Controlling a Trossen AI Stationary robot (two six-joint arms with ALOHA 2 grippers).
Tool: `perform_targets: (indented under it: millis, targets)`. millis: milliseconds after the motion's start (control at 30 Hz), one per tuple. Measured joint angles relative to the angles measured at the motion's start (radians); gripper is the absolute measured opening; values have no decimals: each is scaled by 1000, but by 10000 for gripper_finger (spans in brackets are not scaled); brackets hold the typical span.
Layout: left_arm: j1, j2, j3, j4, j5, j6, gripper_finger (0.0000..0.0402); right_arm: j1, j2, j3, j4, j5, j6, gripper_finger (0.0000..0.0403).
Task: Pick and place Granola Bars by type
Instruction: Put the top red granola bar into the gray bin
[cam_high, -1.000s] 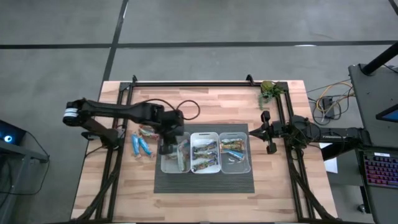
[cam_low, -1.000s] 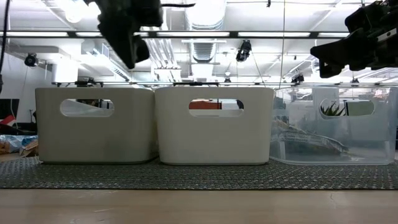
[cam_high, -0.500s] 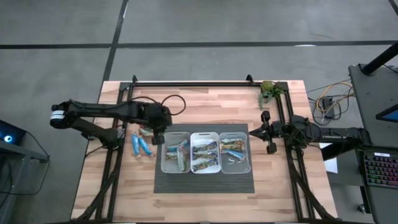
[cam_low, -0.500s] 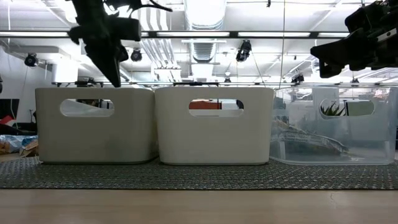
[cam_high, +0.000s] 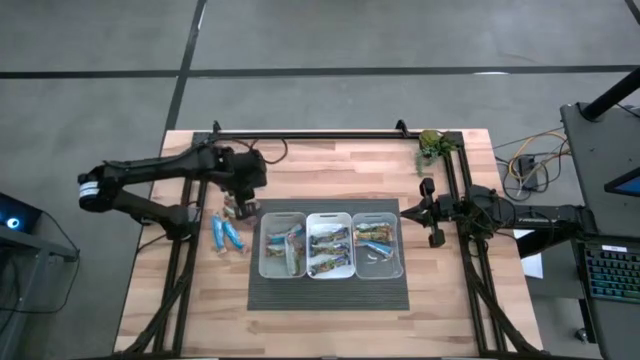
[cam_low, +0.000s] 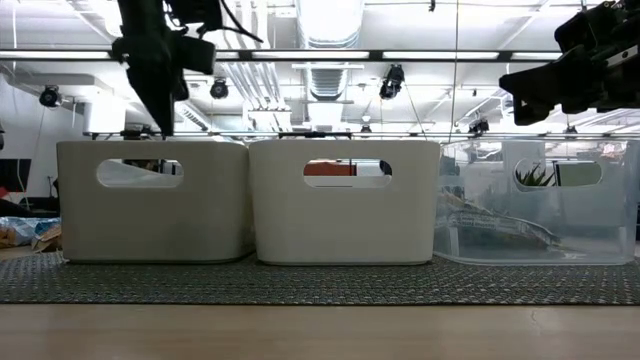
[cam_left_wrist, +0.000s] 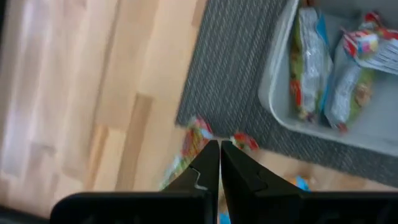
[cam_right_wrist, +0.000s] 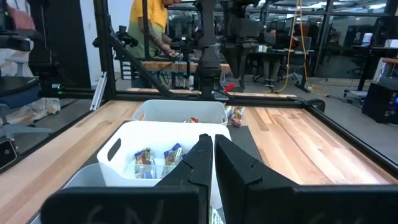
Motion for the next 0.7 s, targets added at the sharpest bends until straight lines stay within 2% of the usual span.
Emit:
perform_targets:
  millis: [300, 700]
  targets:
    - [98, 0, 50, -90, 121, 22, 0, 0, 0, 0, 0, 0, 0, 9]
    - [173, 0, 36, -168, 126, 231, 0, 0, 0, 0, 0, 0, 0, 9]
